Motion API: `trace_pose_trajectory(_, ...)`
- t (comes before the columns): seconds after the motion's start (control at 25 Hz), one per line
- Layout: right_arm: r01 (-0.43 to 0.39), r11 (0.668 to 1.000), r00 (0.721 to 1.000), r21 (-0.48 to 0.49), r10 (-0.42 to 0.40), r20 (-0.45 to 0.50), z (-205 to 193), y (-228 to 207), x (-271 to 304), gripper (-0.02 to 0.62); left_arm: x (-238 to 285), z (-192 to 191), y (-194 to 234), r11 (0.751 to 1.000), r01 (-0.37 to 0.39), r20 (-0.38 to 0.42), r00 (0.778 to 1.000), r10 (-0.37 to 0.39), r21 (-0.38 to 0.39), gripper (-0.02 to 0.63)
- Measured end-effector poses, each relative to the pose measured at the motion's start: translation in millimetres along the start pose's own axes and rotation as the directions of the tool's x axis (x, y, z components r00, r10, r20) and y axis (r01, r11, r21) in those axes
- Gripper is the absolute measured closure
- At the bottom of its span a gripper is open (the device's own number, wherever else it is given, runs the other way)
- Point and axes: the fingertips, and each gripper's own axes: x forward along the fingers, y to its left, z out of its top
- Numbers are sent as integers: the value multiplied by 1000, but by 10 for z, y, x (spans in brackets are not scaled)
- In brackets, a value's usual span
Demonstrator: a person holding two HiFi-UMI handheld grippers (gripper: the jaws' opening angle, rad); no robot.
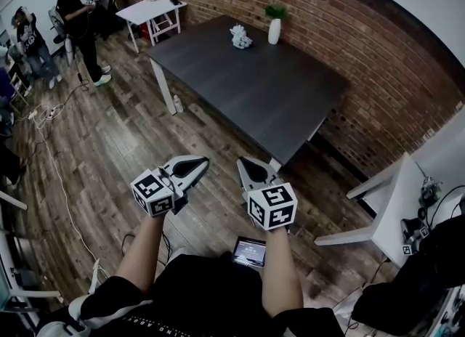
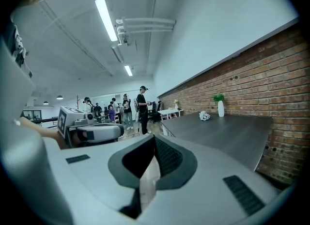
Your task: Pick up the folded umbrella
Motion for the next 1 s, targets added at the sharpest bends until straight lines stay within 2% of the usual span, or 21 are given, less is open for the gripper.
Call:
trace_pose_trajectory(0.28, 60, 995, 998, 83, -59, -13, -42, -173, -15, 585, 11, -32, -30, 1000, -4, -13, 1000, 4, -10, 604)
trace_pose_trajectory(0.6, 30, 995, 999, 95, -27, -31, -102, -138, 102, 584, -93, -115, 68, 999, -28, -36, 999, 27, -40, 604)
trace_pose_trajectory(0.84, 41, 994, 998, 103, -36, -50, -179, -254, 320, 586, -34, -201, 306, 996, -12, -27, 1000, 9, -85, 604)
trace_pose_trajectory(1.0, 58, 994, 997, 95, -52, -59, -137, -406, 514, 584, 32, -214, 619, 997, -16, -37, 999, 13, -72, 604)
